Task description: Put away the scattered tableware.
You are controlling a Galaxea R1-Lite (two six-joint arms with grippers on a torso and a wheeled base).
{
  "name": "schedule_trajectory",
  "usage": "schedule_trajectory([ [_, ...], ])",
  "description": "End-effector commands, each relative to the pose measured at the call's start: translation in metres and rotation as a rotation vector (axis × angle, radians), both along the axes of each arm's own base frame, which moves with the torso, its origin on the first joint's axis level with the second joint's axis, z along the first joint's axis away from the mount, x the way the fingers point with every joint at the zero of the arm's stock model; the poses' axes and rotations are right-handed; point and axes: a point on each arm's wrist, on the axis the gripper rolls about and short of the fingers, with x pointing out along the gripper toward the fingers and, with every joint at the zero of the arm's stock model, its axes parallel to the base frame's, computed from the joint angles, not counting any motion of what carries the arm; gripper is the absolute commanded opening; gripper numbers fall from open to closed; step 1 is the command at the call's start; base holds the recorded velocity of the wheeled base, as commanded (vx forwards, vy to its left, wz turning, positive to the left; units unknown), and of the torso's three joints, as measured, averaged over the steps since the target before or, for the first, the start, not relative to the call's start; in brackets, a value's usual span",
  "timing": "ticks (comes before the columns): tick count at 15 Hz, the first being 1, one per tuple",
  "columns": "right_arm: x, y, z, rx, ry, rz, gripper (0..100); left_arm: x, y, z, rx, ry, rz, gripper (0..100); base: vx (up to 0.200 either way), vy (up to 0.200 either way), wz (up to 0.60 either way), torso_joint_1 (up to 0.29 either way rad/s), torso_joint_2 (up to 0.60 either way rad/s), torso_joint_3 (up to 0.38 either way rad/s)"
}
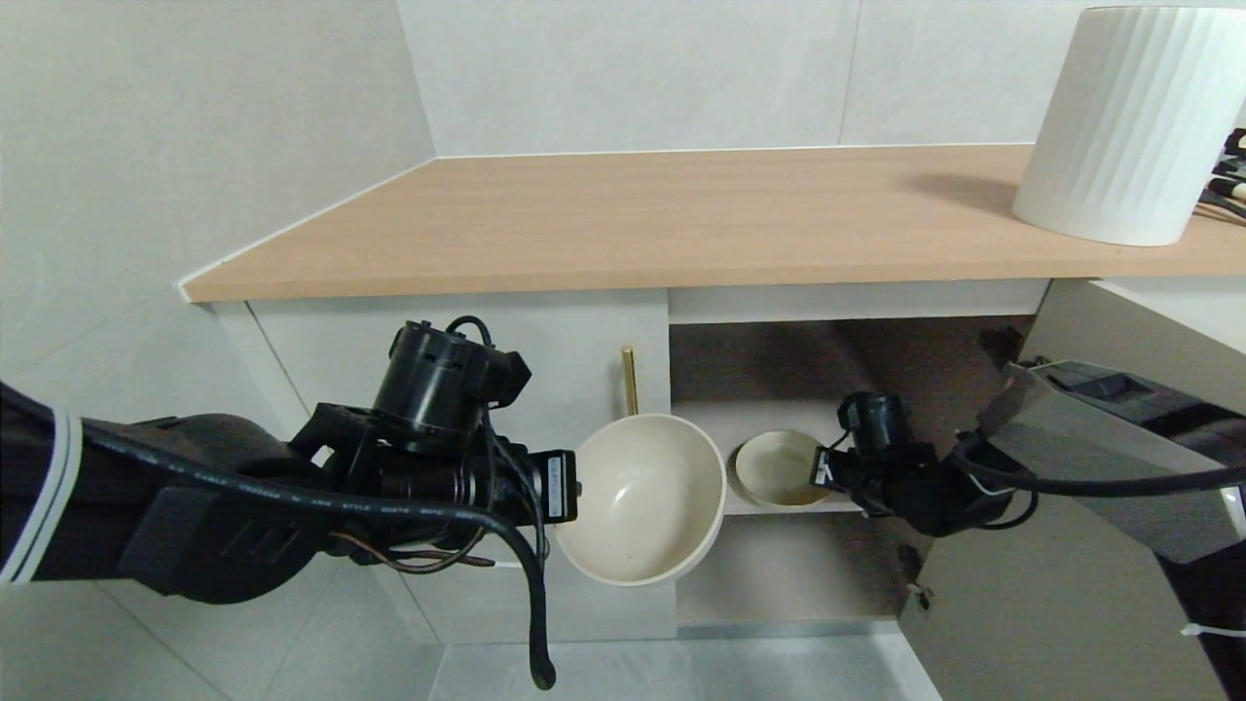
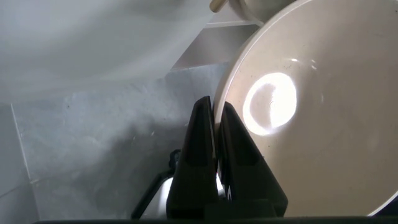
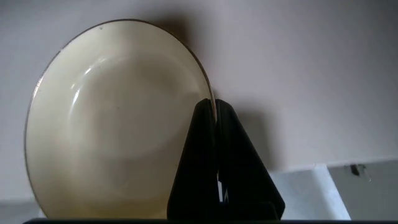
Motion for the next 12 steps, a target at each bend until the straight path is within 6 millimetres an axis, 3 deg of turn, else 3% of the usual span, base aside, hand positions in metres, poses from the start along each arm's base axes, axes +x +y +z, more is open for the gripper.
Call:
schedule_trajectory([
  [1,0.007,-0.002,-0.009,-0.01,0.007,-0.021,0,0.0,0.0,-0.001,0.001,0.002,0.0,0,0.0,0.0,0.0,0.0,0.0,0.0],
  [12,0.027,-0.003,-0.012,-0.018,-0.015,-0.098,0,0.001,-0.001,-0.003,0.003,0.006,0.0,0,0.0,0.0,0.0,0.0,0.0,0.0],
])
